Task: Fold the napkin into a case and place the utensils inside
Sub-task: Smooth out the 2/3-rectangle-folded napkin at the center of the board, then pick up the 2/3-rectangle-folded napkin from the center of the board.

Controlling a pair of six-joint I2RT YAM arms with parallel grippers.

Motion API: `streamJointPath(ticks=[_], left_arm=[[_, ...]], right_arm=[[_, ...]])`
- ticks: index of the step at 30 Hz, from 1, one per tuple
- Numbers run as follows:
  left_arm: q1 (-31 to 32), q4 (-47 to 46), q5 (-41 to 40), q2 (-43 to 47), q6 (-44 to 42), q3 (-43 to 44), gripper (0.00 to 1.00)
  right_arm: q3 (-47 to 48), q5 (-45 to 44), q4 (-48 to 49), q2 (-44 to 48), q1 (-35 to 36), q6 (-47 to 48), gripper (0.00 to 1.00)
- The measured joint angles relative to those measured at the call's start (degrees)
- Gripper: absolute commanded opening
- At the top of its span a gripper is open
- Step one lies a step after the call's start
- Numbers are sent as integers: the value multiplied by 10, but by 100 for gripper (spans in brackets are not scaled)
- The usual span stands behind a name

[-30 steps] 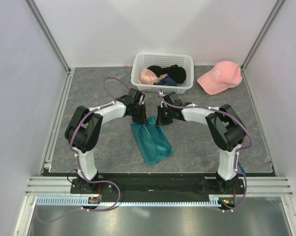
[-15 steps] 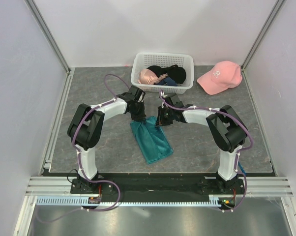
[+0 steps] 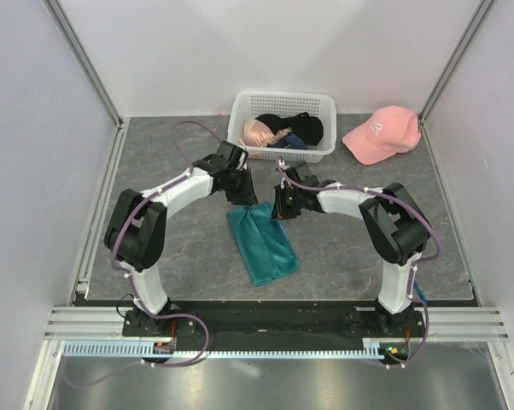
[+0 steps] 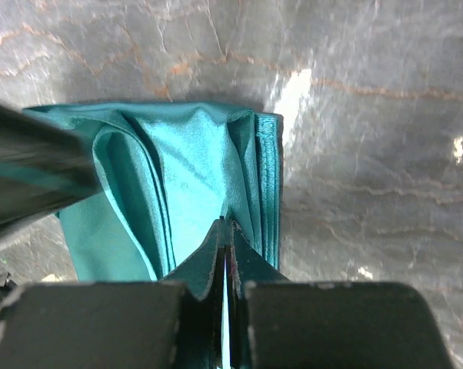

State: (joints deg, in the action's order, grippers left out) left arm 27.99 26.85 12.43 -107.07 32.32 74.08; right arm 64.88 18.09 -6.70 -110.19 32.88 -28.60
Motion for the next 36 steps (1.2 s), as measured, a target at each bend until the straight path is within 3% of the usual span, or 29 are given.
streamJointPath(ticks=[4, 8, 12, 16, 20, 27, 31, 34, 36], left_arm=[[4, -1, 13, 62, 0, -3, 34], [21, -2, 20, 111, 0, -16, 34], [88, -5, 6, 133, 1, -44, 38], [203, -40, -34, 164, 24, -125, 47], [283, -52, -75, 186, 43, -165, 50], [332, -89, -145, 214, 65, -179, 54], [345, -101, -171, 214, 73, -184, 64], [364, -105, -197, 214, 79, -190, 66], [378, -103, -210, 214, 82, -192, 66]], right_arm=[[1, -1, -35, 18, 0, 14, 19], [-7, -1, -64, 74, -1, 30, 27], [-51, 9, -66, 147, -9, 36, 28], [-135, 21, -61, 200, -24, 34, 30], [-216, 31, -59, 235, -29, 26, 24], [-328, 50, -14, 295, -20, -10, 16], [-362, 64, 41, 301, 17, -50, 14], [-380, 78, 79, 310, 66, -93, 15], [-392, 83, 84, 334, 76, -109, 23]])
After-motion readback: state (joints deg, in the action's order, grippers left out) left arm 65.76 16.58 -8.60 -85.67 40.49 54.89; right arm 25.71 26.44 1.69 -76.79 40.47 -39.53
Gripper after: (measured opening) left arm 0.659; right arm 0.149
